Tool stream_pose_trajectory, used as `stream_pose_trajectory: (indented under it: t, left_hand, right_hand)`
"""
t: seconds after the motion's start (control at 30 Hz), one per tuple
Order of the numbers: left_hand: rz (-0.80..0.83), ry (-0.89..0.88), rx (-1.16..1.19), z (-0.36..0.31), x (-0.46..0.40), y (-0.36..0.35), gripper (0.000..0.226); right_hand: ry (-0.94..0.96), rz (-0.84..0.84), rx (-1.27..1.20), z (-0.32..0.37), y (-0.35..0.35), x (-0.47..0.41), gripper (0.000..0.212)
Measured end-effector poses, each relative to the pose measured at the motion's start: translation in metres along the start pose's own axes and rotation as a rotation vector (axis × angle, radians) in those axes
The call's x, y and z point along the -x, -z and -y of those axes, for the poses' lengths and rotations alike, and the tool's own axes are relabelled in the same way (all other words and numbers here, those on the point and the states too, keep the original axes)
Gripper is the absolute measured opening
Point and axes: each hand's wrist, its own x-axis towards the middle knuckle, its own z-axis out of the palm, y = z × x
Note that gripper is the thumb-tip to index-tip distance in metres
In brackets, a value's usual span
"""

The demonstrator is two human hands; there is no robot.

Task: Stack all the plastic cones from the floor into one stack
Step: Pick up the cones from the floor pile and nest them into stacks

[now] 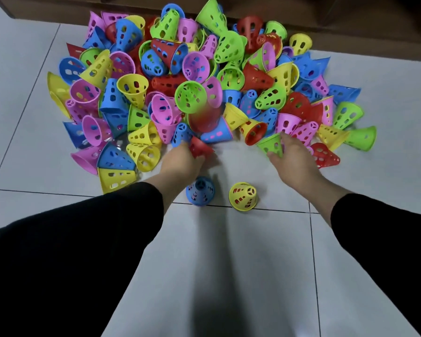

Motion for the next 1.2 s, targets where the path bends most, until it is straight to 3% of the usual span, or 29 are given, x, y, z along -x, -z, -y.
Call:
stream_pose_trajectory:
  t: [0.07, 0.23, 0.37, 0.53, 0.6, 0.77, 0.93, 1.0, 1.13, 1.2]
  left_hand:
    - [0.069, 0.001, -0.090, -0.001, -0.009, -0.006, 0.055]
    - [0.049, -0.034, -0.178, -0.002, -0.024, -0.015, 0.072]
    - [-0.004, -0.067, -0.136, 0.003, -0.023, -0.012, 0.060]
    - [-0.077, -0.149, -0.089, 0.014, -0.004, 0.012, 0.056]
    - [-0.113, -0.173, -0.067, 0.019, 0.007, 0.022, 0.056]
    - [-0.144, -0.258, 0.061, 0.029, 0.035, 0.036, 0.054]
    - [-0.195, -0.266, 0.106, 0.036, 0.057, 0.042, 0.054]
    - [-0.215, -0.290, 0.106, 0.039, 0.064, 0.047, 0.056]
    - [-0.200, -0.450, -0.013, 0.044, 0.076, 0.062, 0.060]
    - [-0.177, -0.555, -0.107, 0.047, 0.081, 0.072, 0.058]
  right_hand:
    - [-0.038, 0.069, 0.019, 0.000, -0.001, -0.012, 0.062]
    - [-0.091, 0.060, 0.068, 0.006, -0.011, -0.027, 0.077]
    - [-0.063, 0.037, 0.139, 0.005, -0.015, -0.022, 0.069]
    - [0.018, -0.078, -0.057, -0.001, -0.005, -0.009, 0.048]
    - [0.030, -0.043, -0.030, -0.004, -0.002, -0.003, 0.043]
    - [0.002, 0.061, 0.000, 0.003, -0.005, 0.007, 0.077]
    - [-0.034, 0.171, 0.037, 0.021, -0.021, -0.001, 0.048]
    - [-0.034, 0.171, 0.028, 0.026, -0.024, -0.001, 0.046]
    - [0.134, 0.307, 0.070, 0.029, -0.027, 0.006, 0.072]
    - [0.172, 0.375, 0.092, 0.025, -0.028, 0.009, 0.075]
